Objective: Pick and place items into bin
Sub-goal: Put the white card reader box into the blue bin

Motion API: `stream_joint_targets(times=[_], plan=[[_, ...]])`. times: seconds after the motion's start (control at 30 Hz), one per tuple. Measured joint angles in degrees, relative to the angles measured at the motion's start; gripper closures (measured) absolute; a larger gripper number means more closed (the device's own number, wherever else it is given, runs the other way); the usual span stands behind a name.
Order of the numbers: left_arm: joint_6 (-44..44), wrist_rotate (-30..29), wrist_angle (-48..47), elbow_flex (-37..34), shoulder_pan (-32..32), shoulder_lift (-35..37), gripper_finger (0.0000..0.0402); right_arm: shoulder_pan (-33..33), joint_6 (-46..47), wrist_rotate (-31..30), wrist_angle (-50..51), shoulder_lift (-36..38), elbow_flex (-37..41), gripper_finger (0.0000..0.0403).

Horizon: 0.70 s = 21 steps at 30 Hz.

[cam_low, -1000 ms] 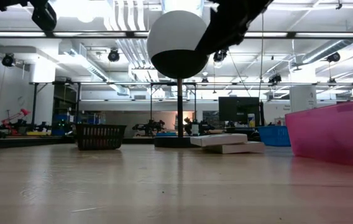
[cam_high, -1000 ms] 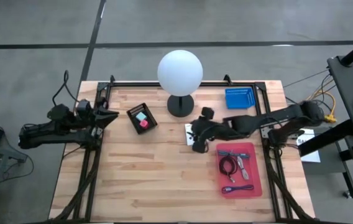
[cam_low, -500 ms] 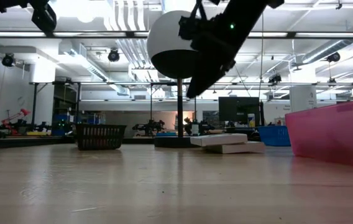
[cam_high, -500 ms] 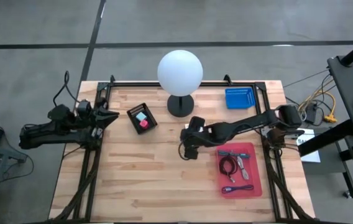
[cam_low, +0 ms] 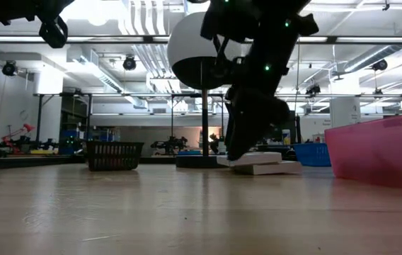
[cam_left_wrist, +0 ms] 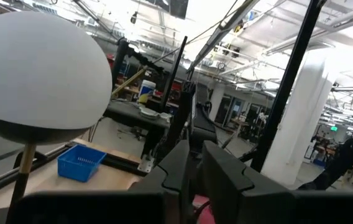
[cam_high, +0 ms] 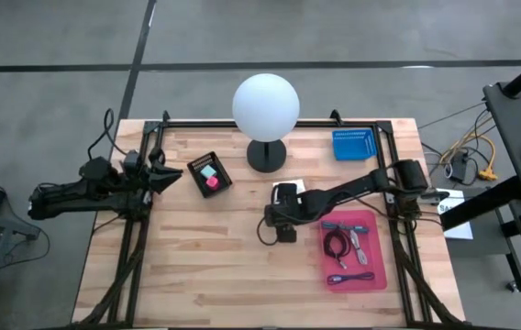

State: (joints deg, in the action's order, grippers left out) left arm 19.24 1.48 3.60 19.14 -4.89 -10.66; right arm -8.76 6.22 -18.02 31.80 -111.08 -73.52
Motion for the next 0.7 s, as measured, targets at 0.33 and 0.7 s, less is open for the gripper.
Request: stream_joint_targets(times=[0.33,0.7], plan=[[0.1,0.0,0.3,0.0,0.0,0.4,0.0372,-0.1,-2.1,-4.7,0.7,-5.1,-0.3,0.007],[0.1,0.0,0.5,0.0,0.0,0.6,0.0372,-0.1,-2.3,-7.2,0.6,-4.7,-0.2,0.0074]])
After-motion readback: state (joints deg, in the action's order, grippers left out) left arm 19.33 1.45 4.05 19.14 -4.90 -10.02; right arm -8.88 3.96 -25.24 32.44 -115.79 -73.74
